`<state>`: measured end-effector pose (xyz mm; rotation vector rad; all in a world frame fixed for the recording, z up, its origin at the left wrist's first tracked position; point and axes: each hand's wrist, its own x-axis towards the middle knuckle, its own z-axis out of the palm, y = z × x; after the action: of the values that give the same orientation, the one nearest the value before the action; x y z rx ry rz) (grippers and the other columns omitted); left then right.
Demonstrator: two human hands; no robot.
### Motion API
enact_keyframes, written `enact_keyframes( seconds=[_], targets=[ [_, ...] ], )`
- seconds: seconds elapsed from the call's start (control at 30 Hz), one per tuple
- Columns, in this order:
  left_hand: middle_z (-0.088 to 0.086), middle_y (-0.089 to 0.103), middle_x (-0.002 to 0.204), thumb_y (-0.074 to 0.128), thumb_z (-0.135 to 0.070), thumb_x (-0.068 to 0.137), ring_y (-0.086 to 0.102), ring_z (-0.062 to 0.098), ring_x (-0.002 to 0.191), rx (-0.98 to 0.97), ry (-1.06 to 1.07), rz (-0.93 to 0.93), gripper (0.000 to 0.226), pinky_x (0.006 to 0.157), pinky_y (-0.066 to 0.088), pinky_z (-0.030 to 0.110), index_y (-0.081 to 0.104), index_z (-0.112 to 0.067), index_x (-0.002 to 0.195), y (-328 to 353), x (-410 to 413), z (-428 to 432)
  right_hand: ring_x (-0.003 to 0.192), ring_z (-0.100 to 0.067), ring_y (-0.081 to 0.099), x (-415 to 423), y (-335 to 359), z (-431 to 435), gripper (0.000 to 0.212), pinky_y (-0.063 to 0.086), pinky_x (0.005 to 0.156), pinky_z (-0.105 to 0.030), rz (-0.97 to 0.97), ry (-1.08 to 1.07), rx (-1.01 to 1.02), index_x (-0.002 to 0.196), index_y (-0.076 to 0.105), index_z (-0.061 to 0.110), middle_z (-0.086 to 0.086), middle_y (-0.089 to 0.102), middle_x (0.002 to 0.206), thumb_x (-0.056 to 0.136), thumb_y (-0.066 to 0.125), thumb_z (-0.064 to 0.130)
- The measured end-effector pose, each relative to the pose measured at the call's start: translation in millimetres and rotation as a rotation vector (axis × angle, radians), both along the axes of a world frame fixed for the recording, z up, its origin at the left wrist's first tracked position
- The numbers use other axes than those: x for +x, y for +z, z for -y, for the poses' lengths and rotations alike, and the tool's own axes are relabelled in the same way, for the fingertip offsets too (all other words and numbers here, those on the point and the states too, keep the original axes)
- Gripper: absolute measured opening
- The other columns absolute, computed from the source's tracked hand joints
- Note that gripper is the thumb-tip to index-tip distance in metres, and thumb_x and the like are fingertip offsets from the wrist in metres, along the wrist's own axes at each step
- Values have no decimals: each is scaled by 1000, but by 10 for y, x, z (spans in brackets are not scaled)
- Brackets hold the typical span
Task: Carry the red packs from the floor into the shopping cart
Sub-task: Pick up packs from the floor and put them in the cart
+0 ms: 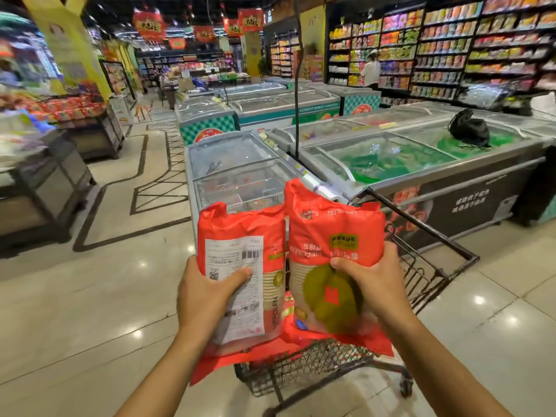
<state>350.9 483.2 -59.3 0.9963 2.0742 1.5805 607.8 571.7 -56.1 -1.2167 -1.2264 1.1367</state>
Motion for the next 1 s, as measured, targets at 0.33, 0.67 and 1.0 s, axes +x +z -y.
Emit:
enact_keyframes(
  seconds=[0.33, 0.67, 1.0],
  targets=[
    [-4, 79, 102, 96, -64, 40, 77, 20, 89, -158, 161, 232, 90, 83, 62, 54, 62, -27, 114, -952, -460, -925, 86, -21, 77, 4, -829, -1578, 79, 63, 72, -36, -40, 42, -241, 122, 61, 9, -9, 77, 107, 55, 99, 25],
    [-6, 79, 99, 96, -67, 41, 78, 22, 84, -374, 201, 429, 83, 71, 64, 55, 64, -34, 110, -2338, -884, -1889, 92, -26, 74, -755, -1818, -2475, 62, 61, 77, -38, 82, 75, -487, 116, 61, 13, -9, 75, 104, 65, 96, 13],
    [-8, 69, 91, 94, -37, 71, 69, 25, 87, -634, 273, 372, 60, 74, 49, 33, 59, -19, 116, -3496, -867, -2420, 90, -23, 74, -1465, -3326, -3098, 73, 62, 81, -38, 344, 194, -715, 113, 65, 17, -6, 78, 103, 50, 101, 24]
  ],
)
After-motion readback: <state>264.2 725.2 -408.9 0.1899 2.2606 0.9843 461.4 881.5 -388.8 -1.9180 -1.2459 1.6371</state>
